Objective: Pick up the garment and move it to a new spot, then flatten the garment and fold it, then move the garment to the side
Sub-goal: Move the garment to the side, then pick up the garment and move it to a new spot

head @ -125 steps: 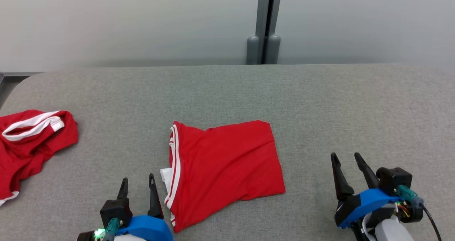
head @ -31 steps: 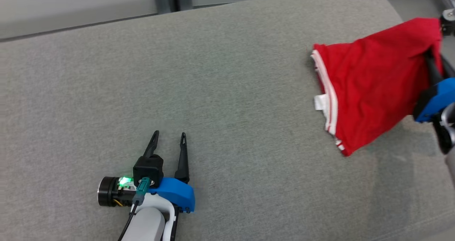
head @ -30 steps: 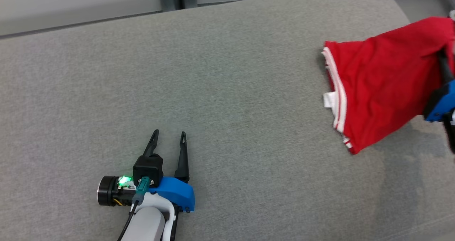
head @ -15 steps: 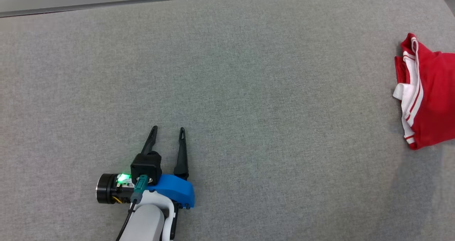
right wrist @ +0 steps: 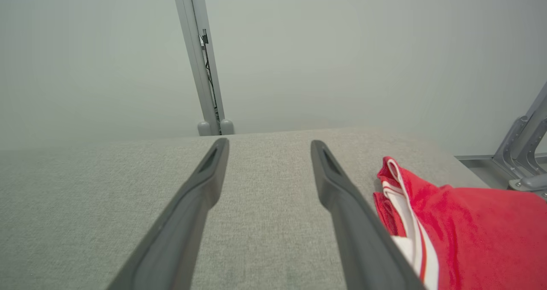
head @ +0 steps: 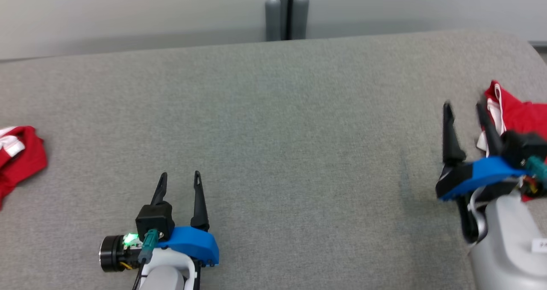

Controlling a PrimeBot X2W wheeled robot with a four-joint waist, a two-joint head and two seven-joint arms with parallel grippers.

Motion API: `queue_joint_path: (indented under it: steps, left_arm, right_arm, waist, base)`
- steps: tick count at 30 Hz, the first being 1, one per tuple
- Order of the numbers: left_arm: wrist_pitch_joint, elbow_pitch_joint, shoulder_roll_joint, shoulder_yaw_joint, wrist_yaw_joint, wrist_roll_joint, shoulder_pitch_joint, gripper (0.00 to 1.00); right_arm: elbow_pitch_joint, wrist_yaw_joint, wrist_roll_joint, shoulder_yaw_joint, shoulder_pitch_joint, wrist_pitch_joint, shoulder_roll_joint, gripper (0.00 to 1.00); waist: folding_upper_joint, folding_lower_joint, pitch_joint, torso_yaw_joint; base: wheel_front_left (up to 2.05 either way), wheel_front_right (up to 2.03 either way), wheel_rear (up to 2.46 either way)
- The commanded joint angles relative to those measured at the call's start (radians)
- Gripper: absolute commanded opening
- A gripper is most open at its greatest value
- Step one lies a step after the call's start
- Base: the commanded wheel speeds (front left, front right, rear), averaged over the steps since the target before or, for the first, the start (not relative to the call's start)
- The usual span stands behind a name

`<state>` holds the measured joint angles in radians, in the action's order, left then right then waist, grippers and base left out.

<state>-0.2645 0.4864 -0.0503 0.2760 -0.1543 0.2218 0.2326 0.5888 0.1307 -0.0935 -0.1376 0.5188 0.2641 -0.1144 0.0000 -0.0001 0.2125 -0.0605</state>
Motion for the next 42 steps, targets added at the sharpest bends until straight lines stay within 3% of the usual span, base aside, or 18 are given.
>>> queue_joint_path:
  steps: [1, 9, 17, 29, 34, 42]
  left_arm:
    - [0.0, -0.004, 0.0, -0.006, -0.004, 0.004, -0.017, 1.0]
    - [0.0, -0.015, 0.0, -0.057, 0.004, -0.01, -0.082, 1.0]
    - [0.0, -0.024, 0.0, -0.104, 0.02, -0.02, -0.155, 1.0]
    - [0.0, -0.044, 0.0, -0.118, 0.018, -0.003, -0.179, 1.0]
    - [0.0, -0.046, 0.0, -0.123, 0.012, 0.002, -0.164, 1.0]
    - [0.0, -0.057, 0.0, -0.143, -0.002, 0.004, -0.159, 1.0]
  right_arm:
    - [-0.009, 0.0, -0.007, 0.004, -0.042, 0.0, 0.011, 1.0]
    - [-0.014, 0.0, -0.009, 0.03, -0.195, 0.0, 0.057, 1.0]
    - [-0.021, 0.0, -0.058, 0.09, -0.273, 0.0, 0.063, 1.0]
    - [-0.022, 0.0, -0.093, 0.126, -0.295, 0.0, 0.062, 1.0]
    - [-0.02, 0.0, -0.094, 0.145, -0.287, 0.0, 0.062, 1.0]
    - [-0.012, 0.0, -0.1, 0.174, -0.279, 0.0, 0.062, 1.0]
  waist:
    - [0.0, 0.0001, -0.015, 0.006]
    - [0.0, 0.0001, -0.102, 0.046]
    - [0.0, 0.0001, -0.182, 0.062]
    - [0.0, 0.0001, -0.194, 0.078]
    - [0.0, 0.0001, -0.173, 0.127]
    - [0.0, 0.0001, -0.138, 0.29]
  base:
    - [0.0, 0.0, 0.0]
    - [0.0, 0.0, 0.0]
    - [0.0, 0.0, 0.0]
    - [0.0, 0.0, 0.0]
    - [0.0, 0.0, 0.0]
    - [0.0, 0.0, 0.0]
